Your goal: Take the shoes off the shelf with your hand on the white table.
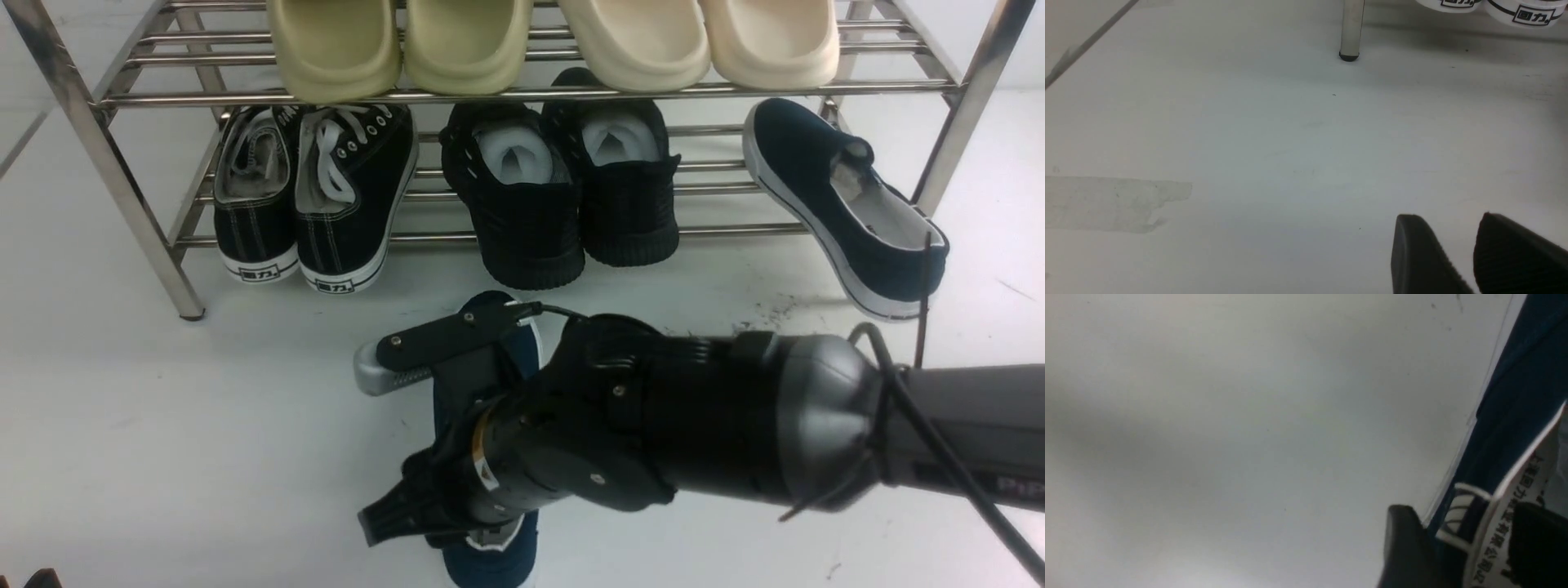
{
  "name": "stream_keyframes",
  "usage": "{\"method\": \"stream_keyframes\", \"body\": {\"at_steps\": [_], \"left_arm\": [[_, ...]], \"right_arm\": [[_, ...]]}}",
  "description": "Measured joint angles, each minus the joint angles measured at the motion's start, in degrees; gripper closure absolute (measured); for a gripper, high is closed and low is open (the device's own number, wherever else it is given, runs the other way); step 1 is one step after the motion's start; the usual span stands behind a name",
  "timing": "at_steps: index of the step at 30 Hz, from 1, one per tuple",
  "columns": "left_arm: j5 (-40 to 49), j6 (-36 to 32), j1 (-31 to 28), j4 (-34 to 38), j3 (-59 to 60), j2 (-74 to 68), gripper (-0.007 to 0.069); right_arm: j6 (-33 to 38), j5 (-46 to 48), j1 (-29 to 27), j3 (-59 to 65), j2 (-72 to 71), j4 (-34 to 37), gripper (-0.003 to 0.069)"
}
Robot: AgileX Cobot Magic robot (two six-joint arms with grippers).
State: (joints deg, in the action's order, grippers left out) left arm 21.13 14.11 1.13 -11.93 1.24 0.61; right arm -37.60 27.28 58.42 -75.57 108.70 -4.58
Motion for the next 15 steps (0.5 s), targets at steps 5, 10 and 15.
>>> {"method": "stream_keyframes", "body": {"at_steps": [5,10,15], "left_arm": [[0.00,0.00,0.00,-0.05,0.00,0.00,0.0384],[0.00,0.00,0.00,-0.05,0.00,0.00,0.0384],[0.00,0.00,0.00,-0.05,0.00,0.00,0.0384]], "right_arm": [[-0.03,7.12,0.00,-1.82,-1.87,1.15,0.0071],[6.34,21.10,-0.02,-6.83,-7.89,0.75,0.0039],[11.62,32.54,-0.02,-12.47,-14.25,-2.98,0.0120]]}}
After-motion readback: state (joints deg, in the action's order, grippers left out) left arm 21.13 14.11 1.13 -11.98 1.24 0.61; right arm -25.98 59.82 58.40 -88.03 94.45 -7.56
